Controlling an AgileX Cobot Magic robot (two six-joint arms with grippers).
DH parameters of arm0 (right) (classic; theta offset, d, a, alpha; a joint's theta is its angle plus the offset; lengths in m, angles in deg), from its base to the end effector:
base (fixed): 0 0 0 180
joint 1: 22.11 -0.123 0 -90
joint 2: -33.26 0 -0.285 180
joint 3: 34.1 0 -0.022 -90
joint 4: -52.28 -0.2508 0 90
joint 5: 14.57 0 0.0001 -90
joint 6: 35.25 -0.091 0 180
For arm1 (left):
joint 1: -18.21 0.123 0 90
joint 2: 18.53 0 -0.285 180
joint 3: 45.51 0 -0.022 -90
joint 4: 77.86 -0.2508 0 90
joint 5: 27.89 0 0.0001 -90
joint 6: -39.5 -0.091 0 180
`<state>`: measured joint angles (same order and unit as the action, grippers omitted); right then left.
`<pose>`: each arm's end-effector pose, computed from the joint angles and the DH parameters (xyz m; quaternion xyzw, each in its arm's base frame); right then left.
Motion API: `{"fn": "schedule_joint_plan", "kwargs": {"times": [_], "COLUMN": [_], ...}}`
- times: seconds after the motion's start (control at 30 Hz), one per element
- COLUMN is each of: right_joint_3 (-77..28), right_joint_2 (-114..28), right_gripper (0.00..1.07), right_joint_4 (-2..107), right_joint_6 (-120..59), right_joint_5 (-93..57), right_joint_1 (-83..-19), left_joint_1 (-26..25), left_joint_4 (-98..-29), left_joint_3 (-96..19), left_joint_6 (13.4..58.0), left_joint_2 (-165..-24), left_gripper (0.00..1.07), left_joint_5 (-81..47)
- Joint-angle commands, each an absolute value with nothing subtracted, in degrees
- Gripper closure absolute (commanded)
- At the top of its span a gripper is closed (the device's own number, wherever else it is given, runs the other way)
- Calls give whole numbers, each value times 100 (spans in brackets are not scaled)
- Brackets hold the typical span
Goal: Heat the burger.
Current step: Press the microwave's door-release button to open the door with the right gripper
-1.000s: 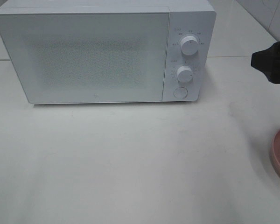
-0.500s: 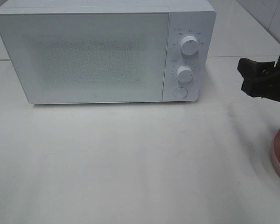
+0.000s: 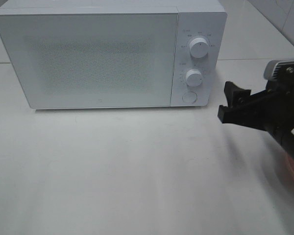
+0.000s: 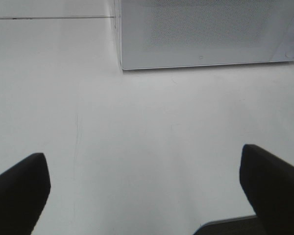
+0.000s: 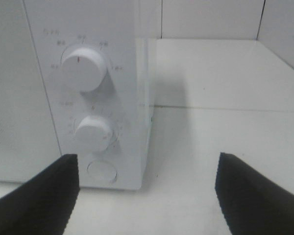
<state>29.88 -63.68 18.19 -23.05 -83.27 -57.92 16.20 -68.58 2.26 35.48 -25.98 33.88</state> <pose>0.2016 0.0869 0.1677 -0.0372 0.7377 0.0152 0.6740 -0.0092 -0.0126 0.2806 0.0493 0.8484 -0.0716 0.5222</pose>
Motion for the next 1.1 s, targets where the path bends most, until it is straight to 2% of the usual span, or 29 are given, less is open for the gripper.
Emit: {"fn": "schedule_joint_plan", "kwargs": {"times": [0.03, 0.1, 0.2, 0.47, 0.77, 0.97, 1.07, 1.1], "right_joint_3": [2937, 2759, 2702, 2312, 2295, 2295, 2295, 2295], "right_joint_2": [-6459, -6797, -6866, -7279, -7388, -7388, -7388, -7388], "right_gripper": [32, 32, 32, 32, 32, 32, 32, 32], "right_joint_4": [1681, 1406, 1366, 627, 587, 587, 587, 587], "right_joint_6": [-2305, -2305, -2305, -2173, -2419, -3709, -4620, -5445], "right_joint_5": [-9478, -9484, -9484, -9473, -9450, -9421, -9415, -9415], "right_joint_1": [-5918, -6268, -6325, -6995, -7116, -7116, -7116, -7116], "left_joint_1": [1603, 1603, 1603, 1603, 1603, 1603, 1603, 1603], "left_joint_4": [-6852, -6852, -6852, -6852, -6852, -6852, -6852, -6852], "left_joint_3": [226, 226, 226, 226, 226, 226, 226, 226], "left_joint_6": [3531, 3531, 3531, 3531, 3531, 3531, 3531, 3531], "left_joint_2": [-2466, -2466, -2466, -2466, -2466, -2466, -2466, -2466], "left_gripper": [9, 9, 9, 9, 9, 9, 9, 9], "left_joint_5": [3330, 3330, 3330, 3330, 3330, 3330, 3330, 3330]}}
